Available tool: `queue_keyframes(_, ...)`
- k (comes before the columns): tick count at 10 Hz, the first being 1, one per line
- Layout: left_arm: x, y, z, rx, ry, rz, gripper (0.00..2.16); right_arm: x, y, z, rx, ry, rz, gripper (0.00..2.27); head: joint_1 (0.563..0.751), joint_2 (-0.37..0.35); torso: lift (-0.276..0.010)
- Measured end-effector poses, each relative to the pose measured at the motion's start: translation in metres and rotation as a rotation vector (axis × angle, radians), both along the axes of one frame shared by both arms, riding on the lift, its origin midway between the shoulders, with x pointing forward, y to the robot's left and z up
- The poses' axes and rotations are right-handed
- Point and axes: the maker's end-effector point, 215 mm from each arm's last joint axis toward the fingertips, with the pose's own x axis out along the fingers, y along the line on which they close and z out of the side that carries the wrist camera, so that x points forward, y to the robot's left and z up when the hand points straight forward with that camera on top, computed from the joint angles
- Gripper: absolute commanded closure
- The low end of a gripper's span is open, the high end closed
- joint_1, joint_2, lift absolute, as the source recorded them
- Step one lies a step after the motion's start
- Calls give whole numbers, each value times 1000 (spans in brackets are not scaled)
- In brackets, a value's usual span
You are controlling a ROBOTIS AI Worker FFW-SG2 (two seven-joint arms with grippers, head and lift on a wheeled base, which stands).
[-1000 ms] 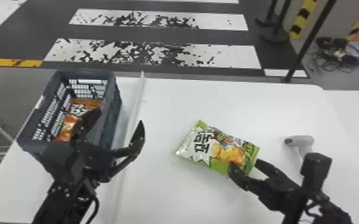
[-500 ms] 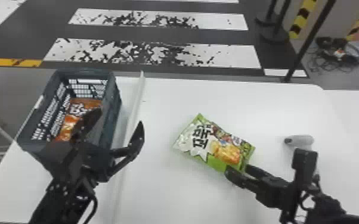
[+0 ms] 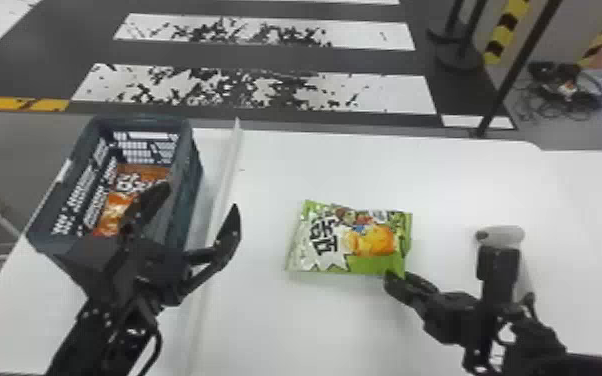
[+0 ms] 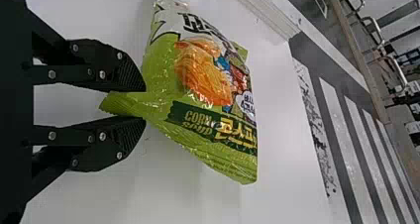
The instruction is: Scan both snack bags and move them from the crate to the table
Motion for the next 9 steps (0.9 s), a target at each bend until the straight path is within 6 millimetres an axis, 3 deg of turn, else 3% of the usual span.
queue_keyframes(2,0,1,0,-1,1,0,80,8,-3,13,-10,-44,-10,2253,695,-21,-88)
queue_keyframes(4,0,2,0,-4,2,2,80,12,-14,42,-57,-111,-39,2253,695,-35,-88)
queue_keyframes(6,0,3,2,-8,-3,3,80,24,-36,102,-230,-291,-65,2253,695,-57,-88)
queue_keyframes(8,1,8,4,-8,-5,6,80,34,-46,164,-563,-538,-37,2253,695,-69,-88)
queue_keyframes(9,1,10,4,-7,-6,7,80,36,-44,179,-756,-639,-2,2253,695,-63,-88)
